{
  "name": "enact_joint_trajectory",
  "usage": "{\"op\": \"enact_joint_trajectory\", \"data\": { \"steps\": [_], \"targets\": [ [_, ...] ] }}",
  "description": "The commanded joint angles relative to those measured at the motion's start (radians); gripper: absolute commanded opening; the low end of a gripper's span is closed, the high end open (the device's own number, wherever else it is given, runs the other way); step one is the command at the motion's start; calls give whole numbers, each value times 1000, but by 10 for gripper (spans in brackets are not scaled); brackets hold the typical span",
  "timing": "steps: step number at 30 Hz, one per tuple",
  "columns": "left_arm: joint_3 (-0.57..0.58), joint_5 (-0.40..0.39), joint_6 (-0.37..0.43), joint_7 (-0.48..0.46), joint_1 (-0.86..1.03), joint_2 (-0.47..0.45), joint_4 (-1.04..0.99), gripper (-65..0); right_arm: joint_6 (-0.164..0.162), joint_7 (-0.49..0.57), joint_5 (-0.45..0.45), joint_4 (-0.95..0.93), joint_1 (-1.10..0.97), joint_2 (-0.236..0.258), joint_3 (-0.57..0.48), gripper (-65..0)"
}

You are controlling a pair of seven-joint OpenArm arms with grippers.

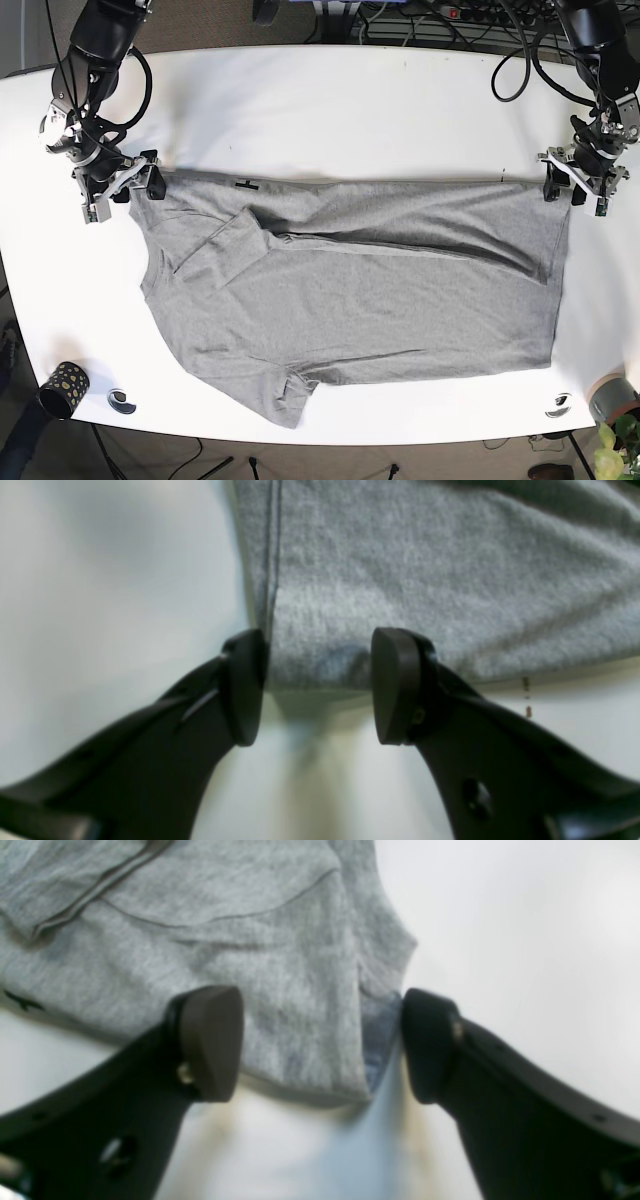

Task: Fold the T-shirt properly
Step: 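Drag the folded shirt edge back toward the robot with both grippers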

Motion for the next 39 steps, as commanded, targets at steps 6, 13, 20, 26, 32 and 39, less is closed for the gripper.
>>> {"op": "enact_joint_trajectory", "data": {
  "steps": [6, 13, 20, 26, 32, 39],
  "targets": [
    [-5, -13, -3, -20, -21, -22, -56, -290, 6, -30, -5, 6, -1, 10, -3, -260],
    [-5, -14, -5, -20, -90, -22, -167, -293, 6, -30, -13, 3, 2, 10, -3, -263],
    [-4, -13, -6, -20, -94, -22, -167, -561, 6, -30, -15, 6, 4, 10, -3, -376],
    [-7, -19, -6, -20, -87, -22, -148, -637, 6, -30, -15, 9, 1, 11, -3, -620],
    [-11, -19, -6, -15, -15, -22, -26, -639, 6, -30, -8, 86, -56, 16, 3, -621],
    [-59, -19, -6, -14, 97, -22, 85, -639, 6, -73, -4, 238, -168, 11, 5, -621]
  ]
}}
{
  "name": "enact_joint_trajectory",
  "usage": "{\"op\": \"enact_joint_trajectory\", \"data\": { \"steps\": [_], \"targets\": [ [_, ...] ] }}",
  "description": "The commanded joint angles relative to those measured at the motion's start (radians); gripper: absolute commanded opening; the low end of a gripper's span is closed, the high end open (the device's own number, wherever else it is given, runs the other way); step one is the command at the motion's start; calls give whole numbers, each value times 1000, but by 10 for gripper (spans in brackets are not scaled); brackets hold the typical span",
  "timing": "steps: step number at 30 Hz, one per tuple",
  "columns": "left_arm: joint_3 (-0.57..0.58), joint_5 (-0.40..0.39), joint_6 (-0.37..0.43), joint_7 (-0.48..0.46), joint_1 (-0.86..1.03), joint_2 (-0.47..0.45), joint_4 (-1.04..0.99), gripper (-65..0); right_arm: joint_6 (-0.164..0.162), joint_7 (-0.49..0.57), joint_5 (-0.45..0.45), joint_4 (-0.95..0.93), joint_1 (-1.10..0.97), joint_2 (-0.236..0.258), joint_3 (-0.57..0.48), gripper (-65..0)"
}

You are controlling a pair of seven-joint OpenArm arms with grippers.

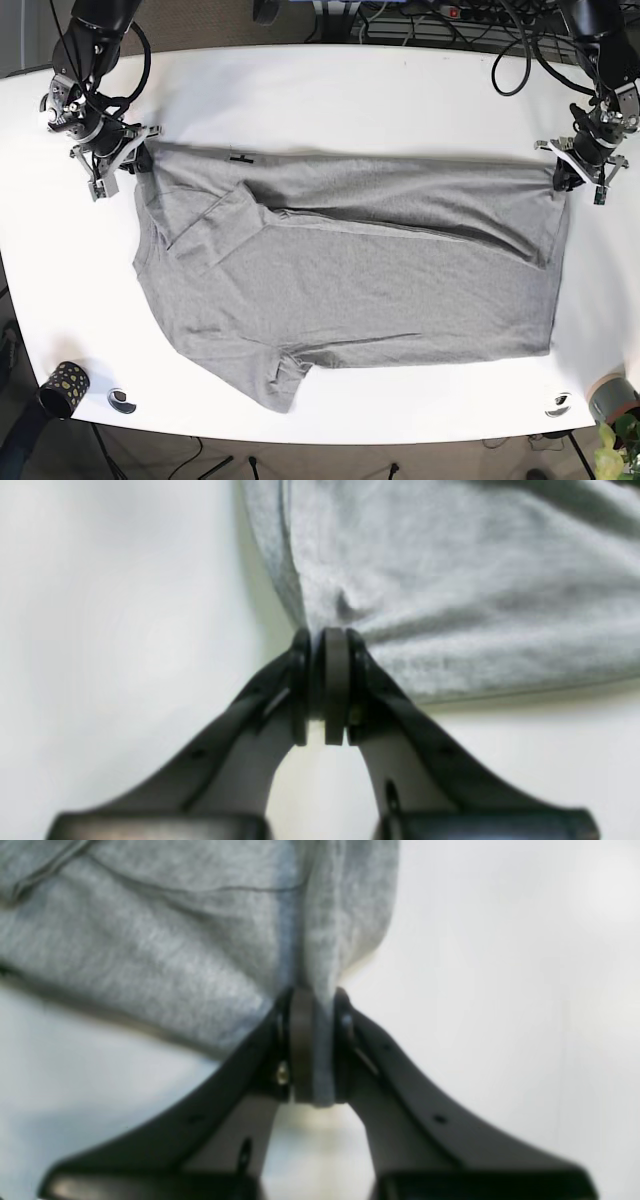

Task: Fold the T-shirt properly
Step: 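Drag the folded shirt edge back toward the robot with both grippers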

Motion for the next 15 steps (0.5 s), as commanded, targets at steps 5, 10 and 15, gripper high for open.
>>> {"op": "enact_joint_trajectory", "data": {
  "steps": [5, 10, 15],
  "targets": [
    [-75, -12, -7, 17, 101, -24, 90, -639, 6, -35, 14, 138, -94, 15, 52, -621],
    [-161, -12, -113, 48, 173, -22, 124, -639, 6, -41, 14, 186, -175, 15, 63, -621],
    [-224, -10, -117, 100, 202, -13, 123, -639, 6, -41, 14, 229, -257, 15, 63, -621]
  ]
}}
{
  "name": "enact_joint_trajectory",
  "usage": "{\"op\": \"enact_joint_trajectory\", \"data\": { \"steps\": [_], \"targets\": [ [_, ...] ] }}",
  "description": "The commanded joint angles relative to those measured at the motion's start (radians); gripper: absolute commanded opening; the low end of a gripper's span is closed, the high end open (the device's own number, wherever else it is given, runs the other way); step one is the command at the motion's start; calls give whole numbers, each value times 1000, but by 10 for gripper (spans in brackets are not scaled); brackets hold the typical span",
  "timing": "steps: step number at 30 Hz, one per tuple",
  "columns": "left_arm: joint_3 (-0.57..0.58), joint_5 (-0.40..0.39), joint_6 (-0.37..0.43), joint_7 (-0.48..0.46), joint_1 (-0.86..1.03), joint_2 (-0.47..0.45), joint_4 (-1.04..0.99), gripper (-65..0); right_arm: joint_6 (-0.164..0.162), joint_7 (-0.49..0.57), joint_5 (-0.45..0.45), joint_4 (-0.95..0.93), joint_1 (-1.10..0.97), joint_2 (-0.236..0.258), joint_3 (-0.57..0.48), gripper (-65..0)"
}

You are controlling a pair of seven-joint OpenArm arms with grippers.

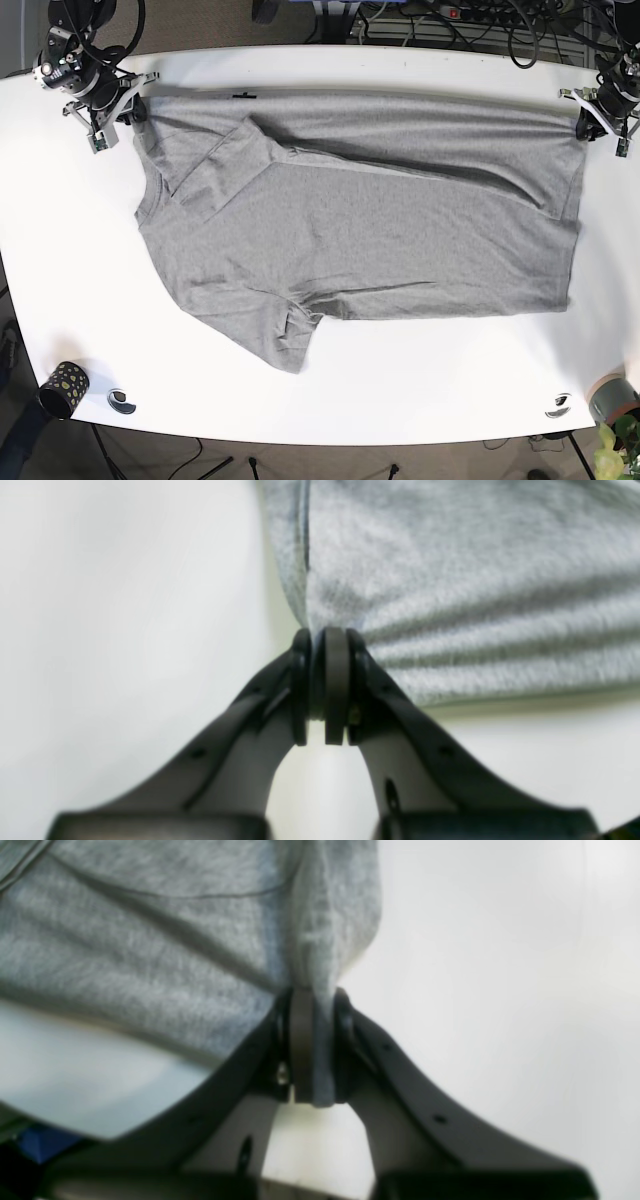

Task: Fold the T-shirt properly
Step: 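Drag the folded shirt edge back toward the robot with both grippers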

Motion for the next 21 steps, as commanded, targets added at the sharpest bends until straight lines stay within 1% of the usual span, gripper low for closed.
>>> {"op": "enact_joint_trajectory", "data": {
  "steps": [1, 5, 8, 10, 11, 13, 15, 16, 17, 19, 21],
  "targets": [
    [-40, 1, 11, 1, 22, -8, 16, -639, -3, 10, -2, 40, -31, 21, 9, -621],
    [-86, 8, 11, 6, 49, 20, 50, -637, -3, 10, 14, 72, -75, 19, 9, -621],
    [-86, 8, 11, 6, 95, 20, 71, -633, -3, 10, 66, 98, -126, 19, 9, -621],
    [-86, 7, 11, 6, 103, 20, 78, -631, -3, 10, 83, 104, -143, 19, 9, -621],
    [-86, 7, 11, 7, 104, 21, 82, -621, -3, 10, 94, 104, -151, 19, 9, -621],
    [-86, 7, 11, 7, 107, 21, 84, -579, -3, 10, 97, 103, -158, 19, 9, -620],
    [-86, 7, 11, 7, 120, 25, 84, -517, -3, 10, 97, 101, -163, 19, 9, -591],
    [-86, 7, 11, 7, 121, 34, 85, -476, -3, 10, 98, 98, -163, 19, 9, -553],
    [-86, 7, 11, 7, 120, 41, 85, -429, -3, 10, 98, 98, -163, 18, 9, -499],
    [-84, 7, 11, 7, 120, 46, 85, -361, -3, 13, 97, 98, -161, 1, 9, -404],
    [-84, 1, 11, 7, 118, 48, 85, -294, -3, 16, 98, 106, -161, -21, 28, -276]
  ]
}}
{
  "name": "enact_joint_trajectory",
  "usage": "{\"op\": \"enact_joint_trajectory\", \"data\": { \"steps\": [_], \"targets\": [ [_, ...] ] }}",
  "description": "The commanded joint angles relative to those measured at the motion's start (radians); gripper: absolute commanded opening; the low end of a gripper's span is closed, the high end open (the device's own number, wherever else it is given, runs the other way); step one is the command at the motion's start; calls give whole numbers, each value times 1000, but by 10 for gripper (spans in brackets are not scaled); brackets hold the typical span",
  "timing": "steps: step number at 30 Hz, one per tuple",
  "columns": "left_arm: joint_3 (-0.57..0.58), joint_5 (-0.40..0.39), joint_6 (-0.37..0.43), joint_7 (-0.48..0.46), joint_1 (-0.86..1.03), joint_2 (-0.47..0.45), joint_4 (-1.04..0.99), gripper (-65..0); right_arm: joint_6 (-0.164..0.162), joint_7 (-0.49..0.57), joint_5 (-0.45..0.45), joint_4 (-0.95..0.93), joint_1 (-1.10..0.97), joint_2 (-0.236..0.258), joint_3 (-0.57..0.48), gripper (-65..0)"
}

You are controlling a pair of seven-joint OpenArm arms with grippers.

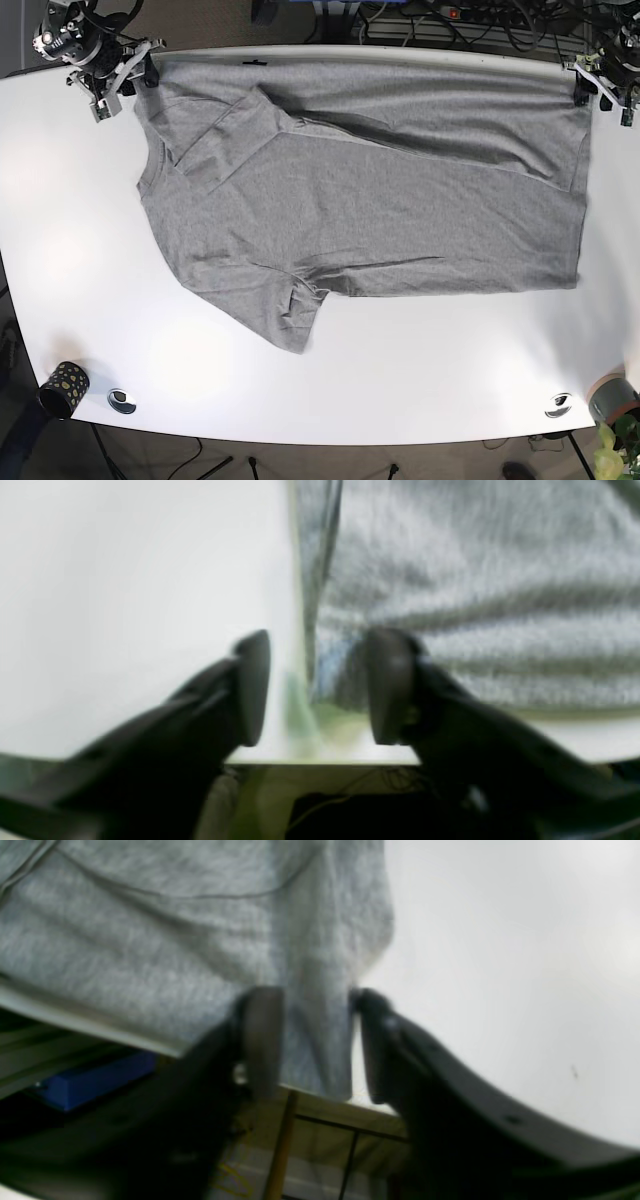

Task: Fold the T-shirt properly
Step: 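Drag the folded shirt edge back toward the robot with both grippers, then release and move both grippers to grasp the shirt's folded edge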

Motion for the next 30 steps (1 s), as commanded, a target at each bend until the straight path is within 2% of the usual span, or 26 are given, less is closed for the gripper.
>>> {"op": "enact_joint_trajectory", "data": {
  "steps": [1, 3, 4, 7, 10, 13, 19, 22, 26, 30],
  "targets": [
    [-7, -19, -1, -15, 3, -21, 19, -286, 1, 12, 20, 25, -1, -8, 36, -241],
    [1, -19, -1, -15, 3, -21, 45, -283, 1, 11, 17, 40, 2, -28, 73, -163],
    [13, -20, -1, -15, 3, -19, 62, -283, 1, 11, 20, 46, 3, -37, 87, -144],
    [44, -54, -1, -15, 7, -19, 120, -283, 1, 11, 21, 75, 5, -51, 113, -141],
    [52, -140, -1, -15, 9, -19, 149, -283, 1, 8, 21, 110, 34, -60, 119, -140],
    [56, -189, -1, -15, 1, -19, 149, -283, 1, 8, 21, 118, 64, -60, 119, -140],
    [75, -186, -1, -15, -96, -18, 155, -283, 1, 6, 14, 95, 141, -53, 117, -140],
    [104, -157, -1, -15, -109, -18, 155, -283, 1, 6, 12, 63, 195, -51, 116, -140],
    [162, -112, 80, -15, -201, -18, 152, -283, 1, 6, -40, 6, 282, -39, 97, -140],
    [165, -80, 114, -15, -264, 2, 111, -283, 1, 6, -103, -40, 358, -37, 48, -140]
  ]
}}
